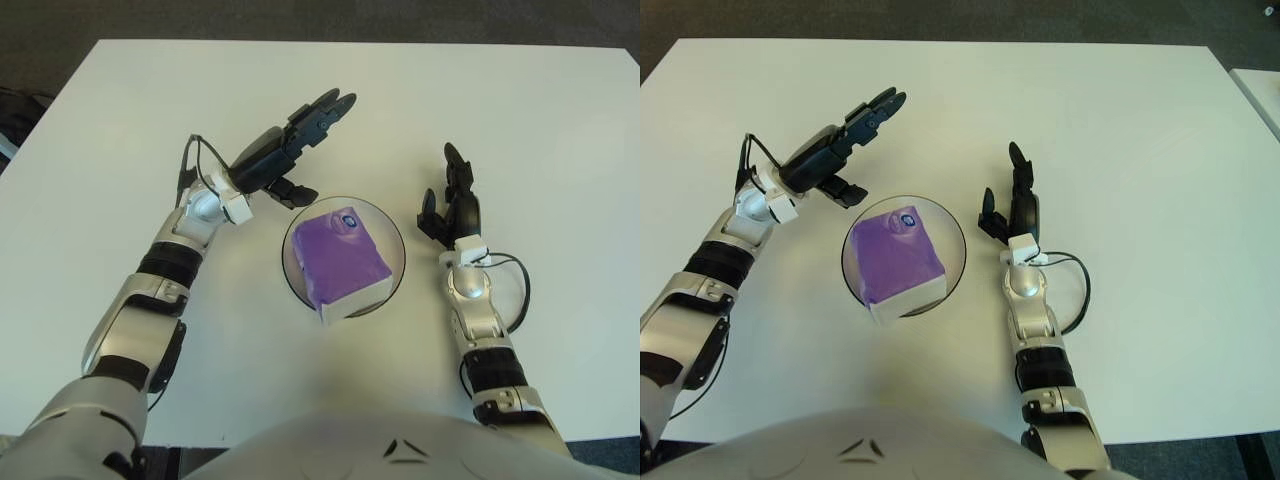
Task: Put the tissue paper into the plate.
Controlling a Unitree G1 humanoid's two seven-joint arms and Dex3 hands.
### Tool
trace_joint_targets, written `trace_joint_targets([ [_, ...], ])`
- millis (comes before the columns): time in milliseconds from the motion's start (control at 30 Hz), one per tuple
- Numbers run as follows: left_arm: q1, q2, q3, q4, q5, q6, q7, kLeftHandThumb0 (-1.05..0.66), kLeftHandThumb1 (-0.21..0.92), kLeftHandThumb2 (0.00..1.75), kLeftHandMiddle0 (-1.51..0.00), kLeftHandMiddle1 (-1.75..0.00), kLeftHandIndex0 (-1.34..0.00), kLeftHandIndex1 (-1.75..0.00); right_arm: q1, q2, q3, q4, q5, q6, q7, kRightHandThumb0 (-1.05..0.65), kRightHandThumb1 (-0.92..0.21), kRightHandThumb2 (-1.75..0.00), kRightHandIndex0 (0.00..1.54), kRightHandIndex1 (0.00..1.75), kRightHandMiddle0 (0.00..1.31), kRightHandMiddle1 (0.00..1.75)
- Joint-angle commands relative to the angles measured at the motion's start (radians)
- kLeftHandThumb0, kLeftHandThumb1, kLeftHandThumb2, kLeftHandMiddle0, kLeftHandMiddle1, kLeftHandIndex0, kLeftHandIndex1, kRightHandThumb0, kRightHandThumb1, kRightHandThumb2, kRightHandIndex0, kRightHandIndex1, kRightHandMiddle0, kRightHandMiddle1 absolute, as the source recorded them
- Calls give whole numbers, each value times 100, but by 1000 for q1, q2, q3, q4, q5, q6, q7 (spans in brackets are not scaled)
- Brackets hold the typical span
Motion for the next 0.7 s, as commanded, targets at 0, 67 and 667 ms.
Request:
trace_joint_targets([
  [0,-6,-28,20,18,-56,-30,-18,-83,92,103,-1,0,0,0,90,13,3,65,4,48,2,-74,-92,-85,9,3,0,35],
  [67,1,-41,30,9,-95,6,-34,-83,92,107,-1,-1,0,0,90,13,4,62,4,52,4,-74,-92,-85,9,3,0,35],
  [667,10,-98,138,-20,-139,219,-17,-99,92,119,-3,-1,0,0,91,15,0,56,5,52,5,-73,-92,-83,10,3,0,36],
])
